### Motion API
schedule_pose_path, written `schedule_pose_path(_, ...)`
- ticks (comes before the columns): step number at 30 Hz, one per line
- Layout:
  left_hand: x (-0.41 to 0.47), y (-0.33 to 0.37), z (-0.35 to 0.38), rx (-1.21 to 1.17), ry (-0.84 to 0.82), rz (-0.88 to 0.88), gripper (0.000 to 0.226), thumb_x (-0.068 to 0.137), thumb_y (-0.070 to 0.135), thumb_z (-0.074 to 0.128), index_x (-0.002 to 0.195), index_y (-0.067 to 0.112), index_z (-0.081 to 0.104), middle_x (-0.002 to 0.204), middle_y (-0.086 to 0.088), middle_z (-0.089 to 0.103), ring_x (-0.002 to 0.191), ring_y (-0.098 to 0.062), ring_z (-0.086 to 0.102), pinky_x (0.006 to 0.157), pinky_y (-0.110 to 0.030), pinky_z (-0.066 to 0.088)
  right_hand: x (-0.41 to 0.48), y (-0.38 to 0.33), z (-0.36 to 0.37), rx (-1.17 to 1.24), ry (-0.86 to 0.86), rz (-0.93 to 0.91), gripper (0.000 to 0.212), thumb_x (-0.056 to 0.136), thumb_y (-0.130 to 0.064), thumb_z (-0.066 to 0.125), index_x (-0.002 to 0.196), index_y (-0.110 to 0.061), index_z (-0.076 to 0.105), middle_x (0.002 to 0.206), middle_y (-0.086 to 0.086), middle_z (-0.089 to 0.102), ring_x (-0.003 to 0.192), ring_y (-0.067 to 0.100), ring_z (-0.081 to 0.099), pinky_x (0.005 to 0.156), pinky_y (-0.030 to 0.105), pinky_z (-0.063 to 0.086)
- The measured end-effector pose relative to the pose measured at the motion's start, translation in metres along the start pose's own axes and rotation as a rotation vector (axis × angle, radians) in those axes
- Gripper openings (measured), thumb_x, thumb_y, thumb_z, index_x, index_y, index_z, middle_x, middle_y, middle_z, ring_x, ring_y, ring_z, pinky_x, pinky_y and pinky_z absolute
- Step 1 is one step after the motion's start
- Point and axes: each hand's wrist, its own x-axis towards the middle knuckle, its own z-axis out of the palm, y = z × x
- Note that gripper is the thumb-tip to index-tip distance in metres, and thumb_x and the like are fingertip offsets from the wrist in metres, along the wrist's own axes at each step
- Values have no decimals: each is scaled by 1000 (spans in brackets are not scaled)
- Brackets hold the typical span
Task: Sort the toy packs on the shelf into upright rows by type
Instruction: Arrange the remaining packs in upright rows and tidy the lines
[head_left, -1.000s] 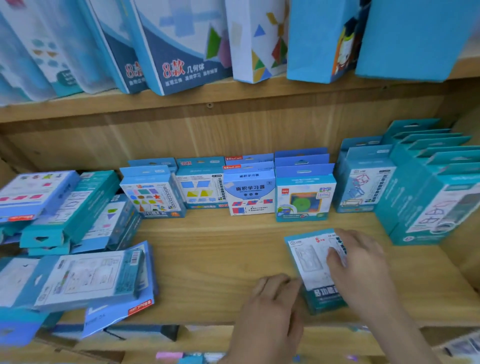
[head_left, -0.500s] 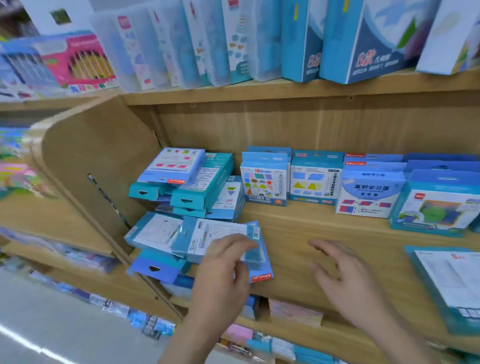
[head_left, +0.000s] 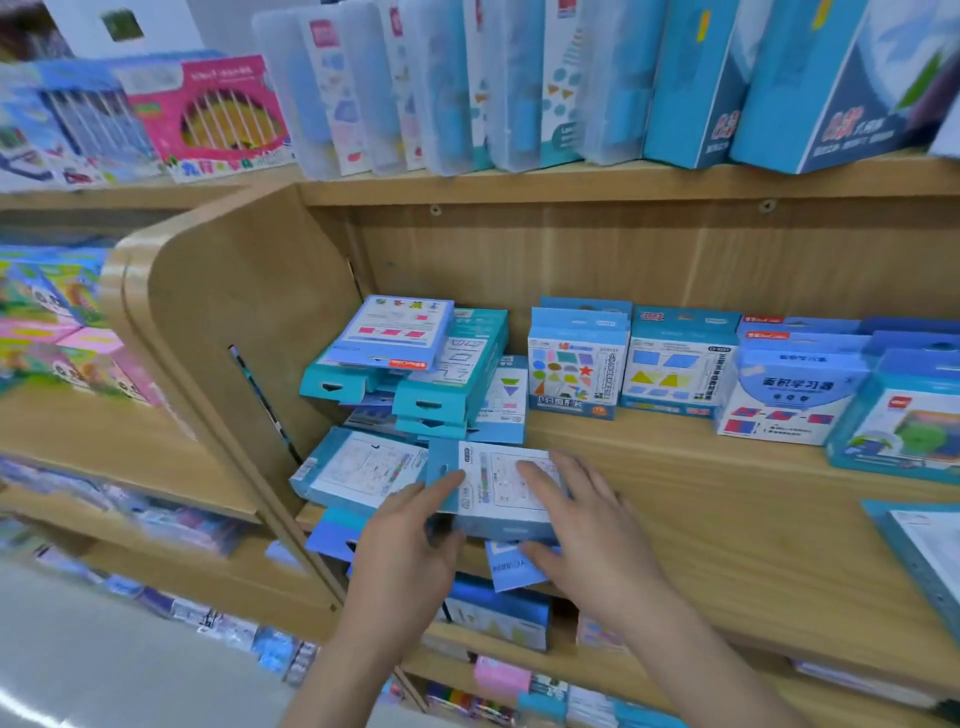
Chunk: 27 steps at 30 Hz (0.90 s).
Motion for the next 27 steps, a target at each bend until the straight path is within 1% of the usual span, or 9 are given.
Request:
schedule_pose_path(2,-3,10,-6,-97,25,48,56,81,16,72,129,39,51,102,25,53,94,-4,54,82,-23,49,-3,1,3,1,150,-57,62,80,-33,64,137,-29,41,143,-1,46,129,17,46,98,42,35)
schedule_pose_path(5,-1,27,-13,-222,47,171,79,78,11,74,136,49,36,114,27,58,110,4,51,89,-13,44,-12,9,0,150,418,-81,43,83,-23,52,126,-28,47,121,-8,63,110,6,53,93,32,33)
schedule_pose_path(8,10,37,-16,-284,112,200,77,77,17,76,134,50,37,127,31,49,124,5,43,95,-17,40,-17,11,-28,890,427,128,36,89,-8,59,116,-32,55,109,-20,68,102,-1,60,86,18,46)
schedule_pose_path(9,14,40,-17,-354,100,161,67,77,24,74,130,51,42,126,31,50,122,6,44,93,-18,42,-18,13,-40,1146,371,193,35,89,-2,59,114,-27,59,104,-18,71,99,1,64,81,15,49)
schedule_pose_path(11,18,45,-16,-600,-17,55,53,74,32,69,121,51,52,121,24,59,115,3,53,87,-16,47,-22,22,-56,1400,255,263,30,87,-4,58,114,-16,62,101,-3,74,97,12,68,79,22,52)
schedule_pose_path(15,17,54,-7,-826,-168,19,43,77,24,65,117,39,59,106,3,72,102,-14,67,85,-28,54,-29,24,-71,1457,190,288,36,75,-19,58,110,-12,64,100,7,74,92,19,70,80,29,53)
schedule_pose_path(18,16,63,-3,-918,-206,6,40,78,18,60,117,24,57,98,-5,74,93,-19,70,71,-26,56,-31,23,-74,1470,188,313,37,73,-19,58,109,-12,63,99,9,74,91,20,70,83,32,55)
schedule_pose_path(23,17,67,-2,-941,-247,-45,40,77,18,62,117,18,58,99,-9,74,93,-22,70,69,-28,57,-34,25,-75,1469,186,334,40,74,-21,60,113,-11,63,104,9,73,100,26,68,90,41,50)
schedule_pose_path(27,17,69,-1,-925,-251,-70,45,72,19,65,117,18,58,98,-7,74,91,-23,70,74,-40,59,-35,27,-73,1468,162,356,40,79,-22,65,117,-12,61,107,8,72,101,26,67,93,44,49)
